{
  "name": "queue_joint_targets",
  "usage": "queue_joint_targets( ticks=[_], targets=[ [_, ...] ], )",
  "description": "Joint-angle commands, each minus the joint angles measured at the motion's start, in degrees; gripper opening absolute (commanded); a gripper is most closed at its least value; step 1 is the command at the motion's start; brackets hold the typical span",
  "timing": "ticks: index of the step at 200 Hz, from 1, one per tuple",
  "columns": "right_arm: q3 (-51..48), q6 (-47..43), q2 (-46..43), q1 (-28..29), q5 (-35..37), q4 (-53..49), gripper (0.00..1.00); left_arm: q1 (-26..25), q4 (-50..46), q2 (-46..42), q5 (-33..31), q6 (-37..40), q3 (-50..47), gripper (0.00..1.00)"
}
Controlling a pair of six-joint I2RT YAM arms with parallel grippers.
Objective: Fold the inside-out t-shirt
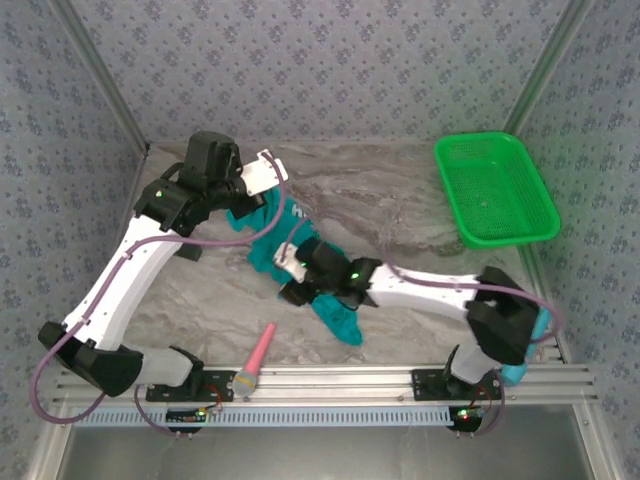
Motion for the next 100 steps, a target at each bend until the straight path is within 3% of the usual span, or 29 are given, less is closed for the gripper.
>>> queue_joint_targets(
  ticks=[1, 18, 53, 100],
  targets=[
    [6.68, 0.78, 8.13, 0.35, 3.74, -1.87, 0.62, 2.84, 1.12, 0.88, 1.47, -2.25, -0.84, 0.00],
    [11.00, 1.81, 13.40, 1.08, 4.64, -3.52, 0.65, 5.03, 0.76, 1.86, 3.04, -3.39, -1.21, 0.00],
    [17.51, 4.51, 22.20, 1.70, 8.94, -9.13, 0.62, 6.47, 0.20, 3.50, 4.67, -3.74, -1.58, 0.00],
    [16.47, 10.43, 21.98, 3.12, 12.46, -15.07, 0.57, 7.65, -0.94, 4.60, 6.32, -4.14, -1.73, 0.00]
  ],
)
